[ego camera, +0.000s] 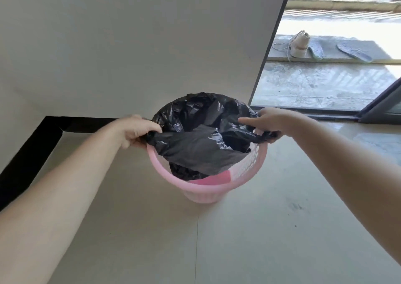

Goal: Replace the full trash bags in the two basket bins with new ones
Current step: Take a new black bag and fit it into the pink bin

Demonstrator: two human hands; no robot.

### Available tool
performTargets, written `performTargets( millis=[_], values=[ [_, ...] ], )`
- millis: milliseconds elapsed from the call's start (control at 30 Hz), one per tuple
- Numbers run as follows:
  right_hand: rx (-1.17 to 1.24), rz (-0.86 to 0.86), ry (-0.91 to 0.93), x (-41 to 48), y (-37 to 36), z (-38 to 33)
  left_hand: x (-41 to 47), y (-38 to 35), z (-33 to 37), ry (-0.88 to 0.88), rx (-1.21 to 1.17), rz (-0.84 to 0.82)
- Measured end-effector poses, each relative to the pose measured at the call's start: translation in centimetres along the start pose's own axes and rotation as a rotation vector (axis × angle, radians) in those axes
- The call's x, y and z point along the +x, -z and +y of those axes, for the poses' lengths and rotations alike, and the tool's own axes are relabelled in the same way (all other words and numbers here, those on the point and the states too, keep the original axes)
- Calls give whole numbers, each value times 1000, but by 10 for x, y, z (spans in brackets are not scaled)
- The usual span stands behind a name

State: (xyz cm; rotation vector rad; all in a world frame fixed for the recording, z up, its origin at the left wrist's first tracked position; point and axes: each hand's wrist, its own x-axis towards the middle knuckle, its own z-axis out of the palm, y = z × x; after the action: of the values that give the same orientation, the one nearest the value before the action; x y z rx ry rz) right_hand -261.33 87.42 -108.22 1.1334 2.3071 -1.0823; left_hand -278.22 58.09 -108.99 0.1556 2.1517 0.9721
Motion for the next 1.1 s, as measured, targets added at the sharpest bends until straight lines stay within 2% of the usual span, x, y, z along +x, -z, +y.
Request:
performTargets(
  millis=[67,133,200,300,467,567,633,733,800,867,933,1000,1033,1100],
  values=[
    [205,147,79,-1,-3,2,0,2,1,-78,-284,161],
    [469,76,50,-2,-10,5,-5,1,0,-109,-440,197],
    [601,29,29,-7,-22,9,-9,-3,-7,-105,-517,283],
    [784,120,23,-15,-40,20,-16,-13,-17,-54,-712,385],
    [928,219,63,-27,-62,36,-16,-32,-38,-19,-720,516],
    [751,279,11,-26,-77,52,-15,-43,-58,1,-641,667],
    [392,296,-1,-18,-87,70,-21,-60,-72,13,-545,711],
    [-89,264,43,-17,-93,78,-23,-82,-95,-7,-601,535],
    [-225,289,110,-17,-90,71,-19,-87,-106,-2,-626,470],
    [-245,338,157,-15,-83,60,-15,-88,-109,-9,-578,501],
    [-113,343,139,-7,-79,53,-15,-87,-102,-2,-596,578],
    [231,241,35,5,-77,52,-17,-81,-92,-49,-650,678],
    [428,204,-3,10,-77,53,-18,-77,-89,-116,-604,776],
    [640,298,-7,5,-76,48,-28,-77,-82,-330,-310,958]
  ],
)
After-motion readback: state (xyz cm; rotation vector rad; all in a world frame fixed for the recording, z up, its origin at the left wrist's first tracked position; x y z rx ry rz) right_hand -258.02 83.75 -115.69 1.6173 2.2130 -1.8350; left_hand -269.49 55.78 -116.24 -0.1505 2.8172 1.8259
